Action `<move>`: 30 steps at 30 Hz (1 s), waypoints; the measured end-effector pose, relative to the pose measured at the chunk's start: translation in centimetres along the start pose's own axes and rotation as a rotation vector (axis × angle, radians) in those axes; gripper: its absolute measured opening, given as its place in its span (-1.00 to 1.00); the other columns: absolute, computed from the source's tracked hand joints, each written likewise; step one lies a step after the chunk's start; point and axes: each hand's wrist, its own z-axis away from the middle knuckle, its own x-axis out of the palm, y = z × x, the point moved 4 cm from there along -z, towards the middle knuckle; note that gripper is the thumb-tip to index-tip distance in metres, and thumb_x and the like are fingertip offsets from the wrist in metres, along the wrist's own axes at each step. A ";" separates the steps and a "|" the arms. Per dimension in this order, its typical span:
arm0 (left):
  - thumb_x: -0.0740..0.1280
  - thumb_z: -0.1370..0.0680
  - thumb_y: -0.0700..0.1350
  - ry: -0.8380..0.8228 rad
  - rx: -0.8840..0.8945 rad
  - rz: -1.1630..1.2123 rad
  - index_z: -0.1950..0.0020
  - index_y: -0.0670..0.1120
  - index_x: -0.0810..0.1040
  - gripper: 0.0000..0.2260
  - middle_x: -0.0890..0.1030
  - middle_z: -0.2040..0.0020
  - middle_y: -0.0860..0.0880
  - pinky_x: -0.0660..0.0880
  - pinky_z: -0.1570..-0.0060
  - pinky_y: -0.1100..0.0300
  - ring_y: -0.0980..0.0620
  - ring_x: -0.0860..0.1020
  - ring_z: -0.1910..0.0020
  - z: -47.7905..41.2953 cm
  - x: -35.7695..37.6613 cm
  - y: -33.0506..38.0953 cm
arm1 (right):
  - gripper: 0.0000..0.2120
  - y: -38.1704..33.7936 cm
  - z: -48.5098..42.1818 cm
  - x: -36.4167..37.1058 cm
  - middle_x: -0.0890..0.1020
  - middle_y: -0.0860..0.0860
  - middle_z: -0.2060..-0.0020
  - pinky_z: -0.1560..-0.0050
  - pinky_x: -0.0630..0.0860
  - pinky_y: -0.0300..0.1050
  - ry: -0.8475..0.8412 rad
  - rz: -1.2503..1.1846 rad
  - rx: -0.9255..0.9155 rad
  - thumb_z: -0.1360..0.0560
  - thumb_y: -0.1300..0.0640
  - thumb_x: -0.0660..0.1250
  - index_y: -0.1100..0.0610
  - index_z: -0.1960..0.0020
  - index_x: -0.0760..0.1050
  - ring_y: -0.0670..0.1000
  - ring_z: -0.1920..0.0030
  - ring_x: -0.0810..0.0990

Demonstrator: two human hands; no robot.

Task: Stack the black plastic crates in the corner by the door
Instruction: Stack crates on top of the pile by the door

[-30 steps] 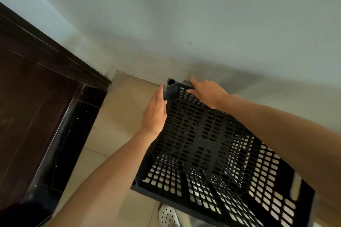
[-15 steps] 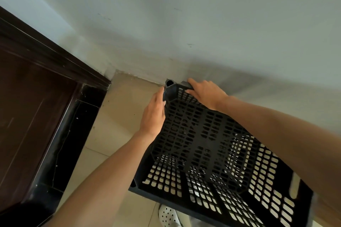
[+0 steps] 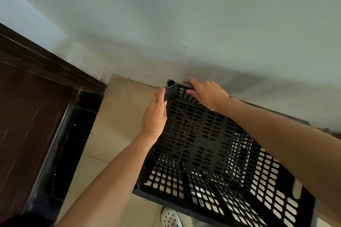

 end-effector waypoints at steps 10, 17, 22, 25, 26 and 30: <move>0.19 -0.62 -0.25 -0.027 -0.021 0.088 -0.48 -0.14 0.29 -0.59 0.51 -0.27 -0.12 0.57 -0.02 0.08 -0.09 0.59 -0.08 0.5 -0.2 0.0 | -0.74 -0.6 0.5 -0.5 0.59 0.11 0.26 0.27 0.56 0.07 -0.011 -0.046 0.000 -0.65 -0.04 0.08 0.12 -0.21 0.31 0.17 0.34 0.55; 0.22 -0.61 -0.28 -0.017 -0.046 0.071 -0.48 -0.13 0.27 -0.56 0.53 -0.23 -0.13 0.52 -0.10 0.18 -0.05 0.57 -0.10 2.1 -0.8 -0.7 | -0.80 -2.1 0.4 0.4 0.60 0.11 0.28 0.27 0.58 0.13 -0.045 -0.096 -0.013 -0.64 -0.05 0.10 0.07 -0.14 0.31 0.17 0.34 0.57; 0.21 -0.62 -0.26 -0.016 -0.058 0.068 -0.48 -0.11 0.27 -0.58 0.54 -0.21 -0.12 0.52 -0.04 0.20 -0.04 0.58 -0.08 2.5 -1.0 -0.7 | -0.81 -2.5 0.8 0.3 0.58 0.09 0.26 0.27 0.53 0.06 -0.043 -0.111 0.001 -0.65 -0.02 0.11 0.09 -0.13 0.33 0.14 0.33 0.53; 0.21 -0.62 -0.26 -0.021 -0.071 0.080 -0.47 -0.10 0.28 -0.58 0.54 -0.21 -0.12 0.50 -0.09 0.18 -0.04 0.56 -0.12 2.8 -1.2 -0.7 | -0.79 -2.8 1.0 0.3 0.54 0.07 0.28 0.31 0.44 -0.02 -0.039 -0.106 0.008 -0.65 -0.01 0.12 0.11 -0.16 0.33 0.13 0.35 0.49; 0.21 -0.62 -0.26 -0.019 -0.070 0.078 -0.47 -0.10 0.28 -0.59 0.55 -0.21 -0.12 0.51 -0.10 0.16 -0.04 0.56 -0.13 2.8 -1.2 -0.7 | -0.79 -2.9 1.0 0.3 0.53 0.07 0.28 0.31 0.42 -0.03 -0.034 -0.101 0.013 -0.65 -0.01 0.12 0.11 -0.16 0.33 0.13 0.35 0.48; 0.20 -0.63 -0.24 -0.007 -0.074 0.069 -0.48 -0.10 0.27 -0.60 0.54 -0.23 -0.11 0.53 -0.08 0.16 -0.05 0.58 -0.12 2.6 -1.0 -0.8 | -0.79 -2.9 0.9 0.0 0.50 0.06 0.24 0.27 0.38 -0.03 -0.043 -0.109 0.038 -0.64 -0.02 0.14 0.11 -0.16 0.34 0.14 0.29 0.46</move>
